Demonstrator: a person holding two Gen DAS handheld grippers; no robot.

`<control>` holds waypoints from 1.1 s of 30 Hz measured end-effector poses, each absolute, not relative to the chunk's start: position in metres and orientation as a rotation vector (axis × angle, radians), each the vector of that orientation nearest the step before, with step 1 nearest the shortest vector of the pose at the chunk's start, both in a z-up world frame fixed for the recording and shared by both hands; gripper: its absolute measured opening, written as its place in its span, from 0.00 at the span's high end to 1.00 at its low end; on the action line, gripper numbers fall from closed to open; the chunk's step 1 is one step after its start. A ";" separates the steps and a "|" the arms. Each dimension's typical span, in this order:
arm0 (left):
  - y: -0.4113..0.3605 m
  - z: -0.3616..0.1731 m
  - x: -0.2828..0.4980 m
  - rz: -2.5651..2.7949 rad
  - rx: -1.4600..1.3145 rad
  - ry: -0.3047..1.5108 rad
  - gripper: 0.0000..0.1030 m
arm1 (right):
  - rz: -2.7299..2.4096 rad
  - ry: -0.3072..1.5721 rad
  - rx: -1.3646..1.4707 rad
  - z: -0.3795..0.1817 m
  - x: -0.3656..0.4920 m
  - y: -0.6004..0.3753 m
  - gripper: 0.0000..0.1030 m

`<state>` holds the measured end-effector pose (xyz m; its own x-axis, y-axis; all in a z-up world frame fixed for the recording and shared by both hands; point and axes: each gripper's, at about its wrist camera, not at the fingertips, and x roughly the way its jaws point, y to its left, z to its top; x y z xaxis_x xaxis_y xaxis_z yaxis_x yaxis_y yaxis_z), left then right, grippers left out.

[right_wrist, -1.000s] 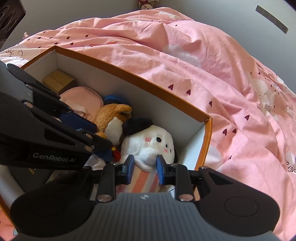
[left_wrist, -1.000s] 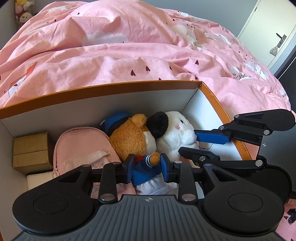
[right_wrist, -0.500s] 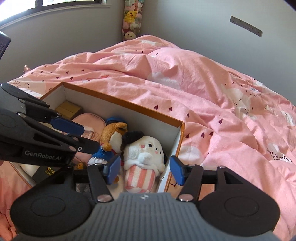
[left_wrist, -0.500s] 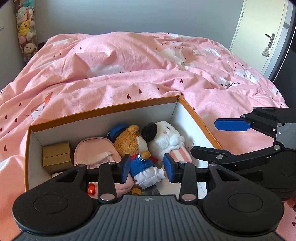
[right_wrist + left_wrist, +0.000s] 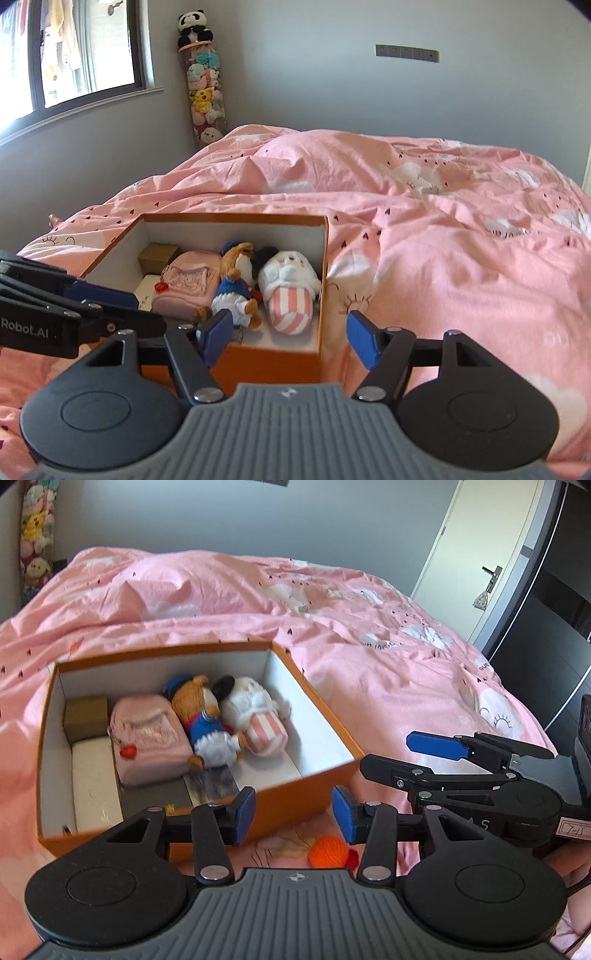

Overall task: Organize objects
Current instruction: 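Move both tools to the yellow tape measure and orange crocheted ball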

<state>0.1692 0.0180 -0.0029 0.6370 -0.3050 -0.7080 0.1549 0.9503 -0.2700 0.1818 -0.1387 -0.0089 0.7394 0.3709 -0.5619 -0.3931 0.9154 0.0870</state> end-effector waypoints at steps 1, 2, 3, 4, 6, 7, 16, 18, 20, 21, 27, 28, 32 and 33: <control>0.017 -0.011 0.166 -0.264 -0.217 0.860 0.49 | 0.414 0.625 -0.025 -0.015 0.175 -0.142 0.32; 0.016 -0.022 0.162 -0.260 -0.253 0.888 0.49 | 0.401 0.639 -0.018 -0.021 0.169 -0.144 0.32; 0.015 -0.033 0.160 -0.256 -0.287 0.915 0.49 | 0.386 0.651 -0.013 -0.028 0.164 -0.146 0.32; 0.013 -0.044 0.157 -0.252 -0.316 0.944 0.49 | 0.369 0.663 -0.010 -0.035 0.159 -0.148 0.32; 0.008 -0.062 0.153 -0.235 -0.341 0.982 0.48 | 0.335 0.681 -0.006 -0.046 0.153 -0.152 0.33; 0.005 -0.069 0.153 -0.218 -0.348 1.000 0.46 | 0.321 0.693 -0.001 -0.052 0.151 -0.153 0.34; -0.028 -0.115 0.154 -0.139 -0.302 1.169 0.37 | 0.264 0.738 0.012 -0.081 0.144 -0.155 0.37; -0.032 -0.120 0.155 -0.133 -0.294 1.174 0.34 | 0.259 0.747 0.021 -0.085 0.146 -0.157 0.36; -0.035 -0.121 0.156 -0.135 -0.288 1.169 0.32 | 0.255 0.761 0.043 -0.088 0.149 -0.161 0.36; -0.036 -0.122 0.157 -0.135 -0.287 1.166 0.32 | 0.252 0.771 0.055 -0.090 0.152 -0.163 0.36; -0.038 -0.127 0.160 -0.126 -0.270 1.185 0.31 | 0.250 0.801 0.080 -0.096 0.158 -0.167 0.36; -0.037 -0.127 0.158 -0.123 -0.265 1.187 0.31 | 0.251 0.802 0.080 -0.096 0.158 -0.167 0.36; -0.034 -0.124 0.152 -0.088 -0.250 1.201 0.27 | 0.252 0.807 0.076 -0.097 0.159 -0.166 0.36; -0.031 -0.125 0.151 -0.088 -0.263 1.203 0.26 | 0.253 0.808 0.074 -0.097 0.159 -0.166 0.36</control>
